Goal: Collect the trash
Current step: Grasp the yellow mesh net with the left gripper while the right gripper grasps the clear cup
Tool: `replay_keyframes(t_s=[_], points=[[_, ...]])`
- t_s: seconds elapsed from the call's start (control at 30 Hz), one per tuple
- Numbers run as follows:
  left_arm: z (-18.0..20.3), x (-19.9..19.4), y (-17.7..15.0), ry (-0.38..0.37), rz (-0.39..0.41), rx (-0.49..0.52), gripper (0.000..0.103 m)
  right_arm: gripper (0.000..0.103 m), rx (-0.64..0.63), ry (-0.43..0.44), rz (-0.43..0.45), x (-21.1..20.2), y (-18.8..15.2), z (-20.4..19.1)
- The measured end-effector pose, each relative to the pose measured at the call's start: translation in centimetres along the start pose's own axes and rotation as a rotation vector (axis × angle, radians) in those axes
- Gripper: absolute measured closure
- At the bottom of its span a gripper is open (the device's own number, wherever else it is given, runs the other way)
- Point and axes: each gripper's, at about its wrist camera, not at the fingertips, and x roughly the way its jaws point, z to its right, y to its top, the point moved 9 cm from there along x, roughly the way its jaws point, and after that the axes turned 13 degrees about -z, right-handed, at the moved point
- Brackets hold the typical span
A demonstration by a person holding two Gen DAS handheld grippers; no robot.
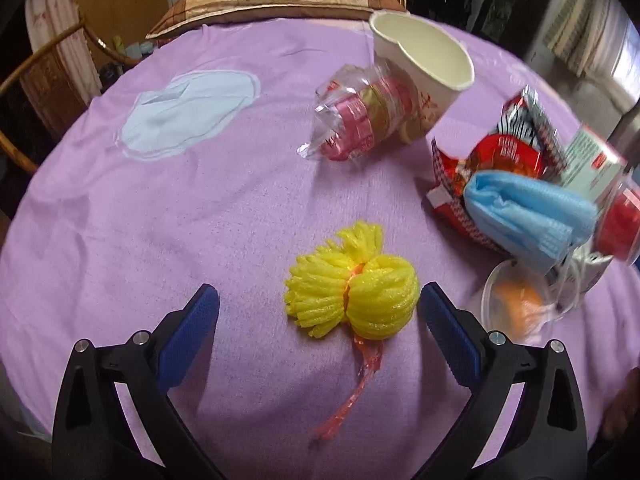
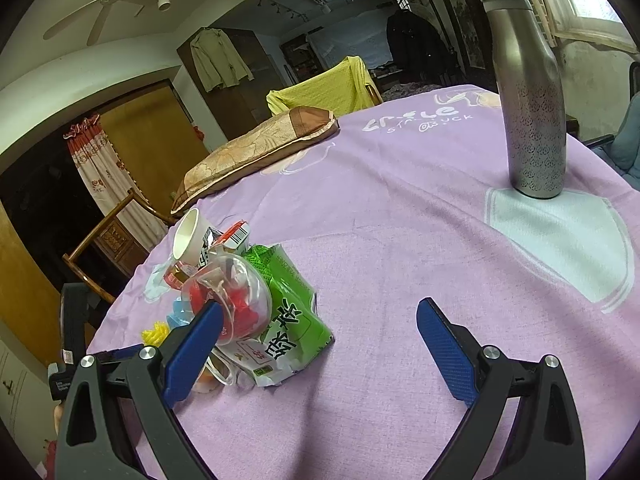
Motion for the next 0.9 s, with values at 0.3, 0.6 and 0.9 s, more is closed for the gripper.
replay_keyframes(t_s=[0.3, 0.6, 0.9], points=[[0.0, 0.0, -0.2, -0.001, 0.001, 0.012, 0.006, 0.007, -0.1, -0.007, -0.027, 1.0, 0.4, -3.3], [0.0, -0.1, -0.2, -0.003, 0.002, 0.014, 0.006, 0.007, -0.193, -0.044, -0.036, 1.8, 0.4, -6.2], [0.1, -0.2, -0.3, -0.014, 0.006, 0.01, 0.006, 0.046, -0.207, -0.04, -0.034, 2.6, 1.2, -6.1]])
